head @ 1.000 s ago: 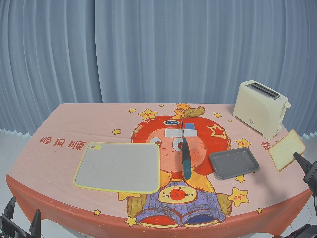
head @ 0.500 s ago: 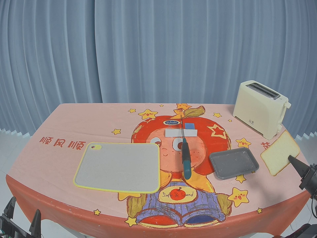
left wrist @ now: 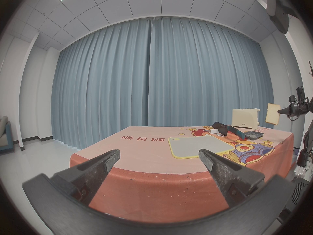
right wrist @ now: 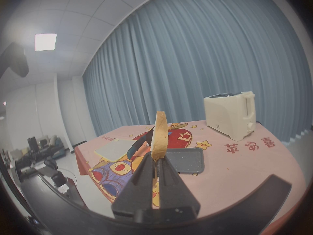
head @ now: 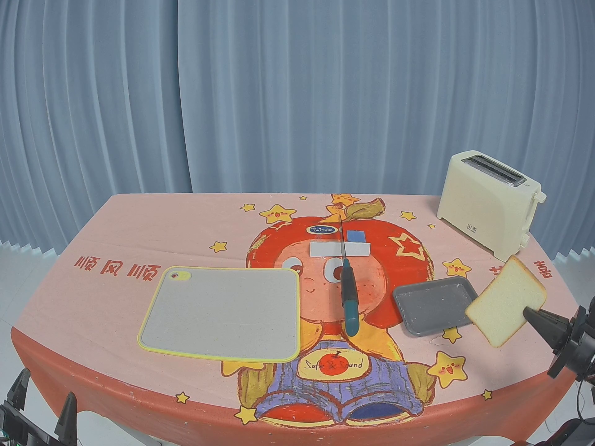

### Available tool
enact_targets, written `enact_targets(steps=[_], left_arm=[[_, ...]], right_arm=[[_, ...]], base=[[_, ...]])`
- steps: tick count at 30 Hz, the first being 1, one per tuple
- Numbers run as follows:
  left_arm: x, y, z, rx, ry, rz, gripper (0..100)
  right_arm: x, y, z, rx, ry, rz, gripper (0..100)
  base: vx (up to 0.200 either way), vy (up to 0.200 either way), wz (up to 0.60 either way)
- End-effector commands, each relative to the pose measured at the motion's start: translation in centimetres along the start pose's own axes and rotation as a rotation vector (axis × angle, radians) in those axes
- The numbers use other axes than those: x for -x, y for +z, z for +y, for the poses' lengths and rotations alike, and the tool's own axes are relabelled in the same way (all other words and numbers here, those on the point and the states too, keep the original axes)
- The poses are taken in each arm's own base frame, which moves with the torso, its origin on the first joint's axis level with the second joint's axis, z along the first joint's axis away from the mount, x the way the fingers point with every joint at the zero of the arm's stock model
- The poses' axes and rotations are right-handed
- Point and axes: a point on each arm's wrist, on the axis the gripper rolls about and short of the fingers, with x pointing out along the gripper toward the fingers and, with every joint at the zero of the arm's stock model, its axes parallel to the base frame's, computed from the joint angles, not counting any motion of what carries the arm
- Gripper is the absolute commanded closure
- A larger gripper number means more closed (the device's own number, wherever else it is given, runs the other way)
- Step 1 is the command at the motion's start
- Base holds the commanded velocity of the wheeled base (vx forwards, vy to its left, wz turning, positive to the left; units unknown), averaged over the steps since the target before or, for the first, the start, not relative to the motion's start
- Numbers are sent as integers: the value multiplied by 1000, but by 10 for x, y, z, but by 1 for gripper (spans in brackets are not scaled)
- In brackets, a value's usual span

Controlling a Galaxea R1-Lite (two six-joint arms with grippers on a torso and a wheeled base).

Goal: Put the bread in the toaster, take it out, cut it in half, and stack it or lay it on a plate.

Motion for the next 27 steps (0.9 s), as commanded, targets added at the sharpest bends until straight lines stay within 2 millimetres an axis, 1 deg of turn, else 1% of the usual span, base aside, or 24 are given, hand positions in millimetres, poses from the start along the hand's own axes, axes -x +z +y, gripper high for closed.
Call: enact_targets(steps=[1, 5, 10, 14, 16, 17, 18, 20, 22, 23, 27], left_arm=[[0, -5, 0, 0, -1, 1, 0], [0, -5, 0, 0, 1, 1, 0], [0, -5, 0, 0, -1, 1, 0], [0, -5, 0, 0, 1, 1, 0], [0, -5, 0, 0, -1, 1, 0], [0, -5, 0, 0, 1, 0, 0], [0, -5, 0, 0, -1, 1, 0], [0, -5, 0, 0, -1, 1, 0], [0, -5, 0, 0, 1, 1, 0], [0, -5, 0, 0, -1, 1, 0], [0, -5, 0, 0, 1, 1, 0]], right_arm=[[-2, -5, 3, 57, 42, 30, 100], [-5, -8, 2, 115, 50, 64, 100], [-12, -12, 0, 111, 46, 108, 100], [-13, -10, 0, 110, 48, 105, 100], [-15, -4, 0, 120, 51, 80, 100], [-17, 2, 1, 125, 55, 61, 100], [-20, 13, 2, 136, 60, 29, 100], [-25, 23, 3, 146, 69, 5, 100], [-30, 28, 3, 150, 77, -1, 100], [-35, 35, 4, 155, 82, -11, 100], [-43, 47, 3, 163, 83, -33, 100]], base=[[0, 0, 0], [0, 0, 0], [0, 0, 0], [0, 0, 0], [0, 0, 0], [0, 0, 0], [0, 0, 0], [0, 0, 0], [0, 0, 0], [0, 0, 0], [0, 0, 0]])
